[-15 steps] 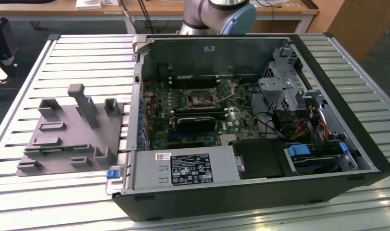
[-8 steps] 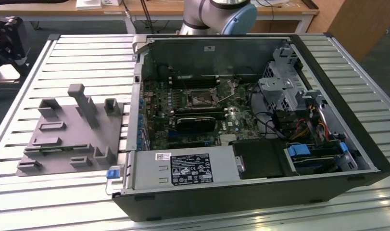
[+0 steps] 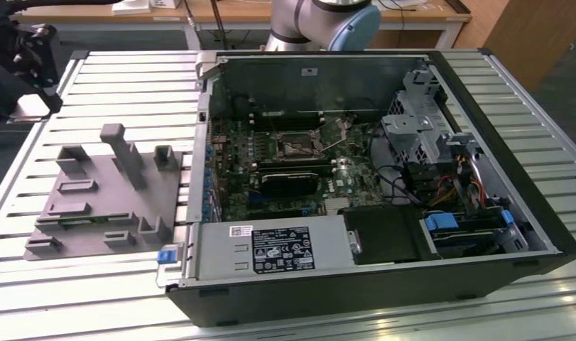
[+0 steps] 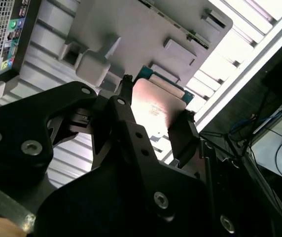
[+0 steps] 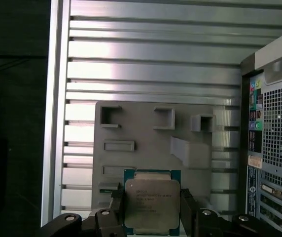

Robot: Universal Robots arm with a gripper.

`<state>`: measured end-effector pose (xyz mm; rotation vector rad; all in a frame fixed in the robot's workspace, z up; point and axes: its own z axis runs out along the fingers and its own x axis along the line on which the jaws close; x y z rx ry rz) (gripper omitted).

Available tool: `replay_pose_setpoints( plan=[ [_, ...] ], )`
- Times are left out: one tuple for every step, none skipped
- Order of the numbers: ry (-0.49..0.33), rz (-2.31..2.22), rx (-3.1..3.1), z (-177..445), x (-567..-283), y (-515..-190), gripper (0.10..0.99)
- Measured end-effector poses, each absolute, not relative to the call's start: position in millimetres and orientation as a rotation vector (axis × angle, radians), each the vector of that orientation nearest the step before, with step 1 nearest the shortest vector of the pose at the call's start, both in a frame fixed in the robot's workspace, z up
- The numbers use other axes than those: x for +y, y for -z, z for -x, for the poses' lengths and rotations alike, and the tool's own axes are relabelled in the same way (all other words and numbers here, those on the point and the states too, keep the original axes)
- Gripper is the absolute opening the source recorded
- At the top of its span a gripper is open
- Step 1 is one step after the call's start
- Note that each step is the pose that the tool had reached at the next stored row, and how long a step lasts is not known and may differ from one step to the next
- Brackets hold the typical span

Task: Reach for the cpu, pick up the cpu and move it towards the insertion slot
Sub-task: 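Pick up the cpu and move it towards the insertion slot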

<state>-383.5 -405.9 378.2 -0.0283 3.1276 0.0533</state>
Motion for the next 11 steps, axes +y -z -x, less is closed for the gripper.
replay_pose_setpoints(
  plan=[
    [-0.053, 0.028, 3.127, 381.3, -405.8, -378.1, 0.541],
    [-0.053, 0.028, 3.127, 379.1, -405.7, -378.0, 0.541],
    [-0.054, 0.028, 3.127, 376.9, -405.6, -377.9, 0.541],
    [-0.053, 0.028, 3.127, 374.9, -405.4, -377.9, 0.541],
    [-0.053, 0.028, 3.127, 373.1, -405.3, -377.7, 0.541],
    [-0.053, 0.028, 3.127, 371.4, -405.2, -377.6, 0.541],
    [-0.053, 0.028, 3.127, 369.6, -405.1, -377.5, 0.541],
    [-0.053, 0.028, 3.128, 367.5, -404.9, -377.3, 0.541],
    [-0.053, 0.028, 3.127, 365.3, -404.8, -377.2, 0.541],
    [-0.053, 0.028, 3.127, 363.0, -404.6, -377.0, 0.541],
    [-0.053, 0.028, 3.127, 360.6, -404.5, -376.9, 0.541]
  ],
)
